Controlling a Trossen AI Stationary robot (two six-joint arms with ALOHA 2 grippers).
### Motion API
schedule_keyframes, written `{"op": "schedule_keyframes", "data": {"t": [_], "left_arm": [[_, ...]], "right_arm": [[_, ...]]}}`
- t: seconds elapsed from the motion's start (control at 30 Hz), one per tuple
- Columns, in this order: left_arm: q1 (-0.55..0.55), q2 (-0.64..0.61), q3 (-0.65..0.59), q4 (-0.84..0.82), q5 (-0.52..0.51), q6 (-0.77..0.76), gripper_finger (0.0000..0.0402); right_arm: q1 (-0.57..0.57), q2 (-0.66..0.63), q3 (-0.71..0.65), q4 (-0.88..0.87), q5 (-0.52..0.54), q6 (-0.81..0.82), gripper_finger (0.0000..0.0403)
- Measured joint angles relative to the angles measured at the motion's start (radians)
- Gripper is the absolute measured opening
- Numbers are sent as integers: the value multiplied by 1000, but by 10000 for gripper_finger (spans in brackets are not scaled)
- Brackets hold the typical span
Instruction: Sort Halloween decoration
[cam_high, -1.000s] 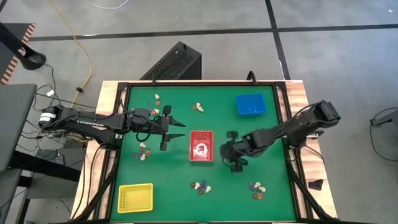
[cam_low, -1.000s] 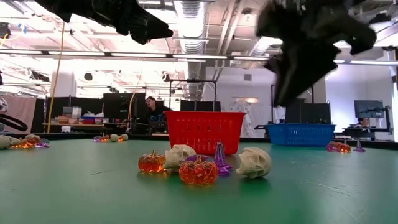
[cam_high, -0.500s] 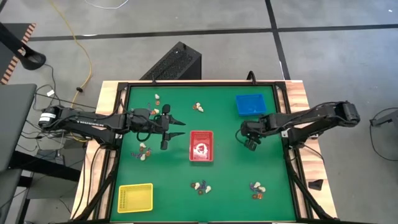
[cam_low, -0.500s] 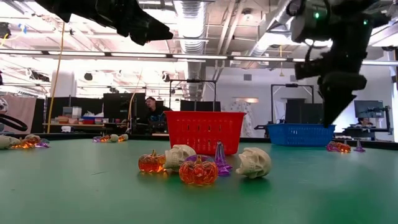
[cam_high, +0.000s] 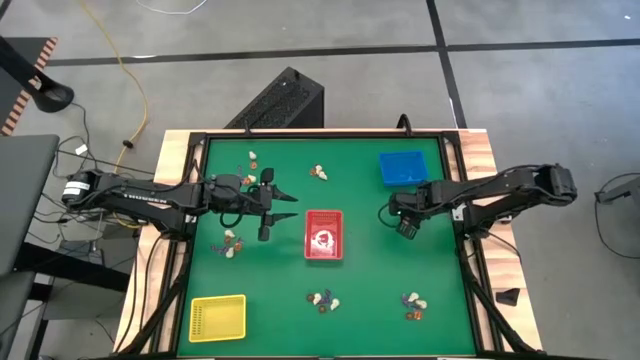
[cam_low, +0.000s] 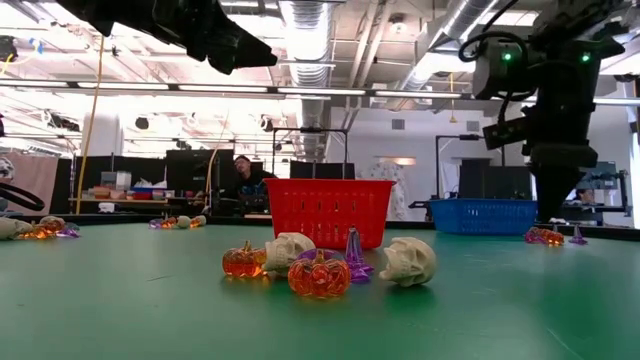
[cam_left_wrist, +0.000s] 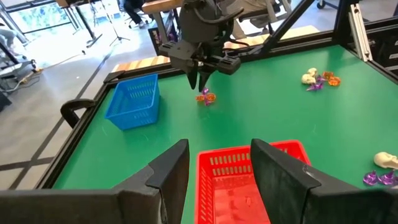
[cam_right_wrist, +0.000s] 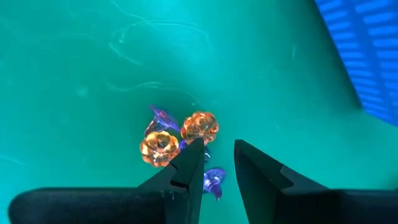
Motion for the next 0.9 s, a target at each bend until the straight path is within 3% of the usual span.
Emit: {"op": "schedule_keyframes", "data": {"t": [0.73, 0.9], "left_arm": [[0, 0, 0, -1, -2, 0, 162], [0, 0, 0, -1, -2, 0, 162]], "right_arm": [[-1, 0, 0, -1, -55, 144, 118], [-1, 0, 0, -3, -81, 239, 118]]}}
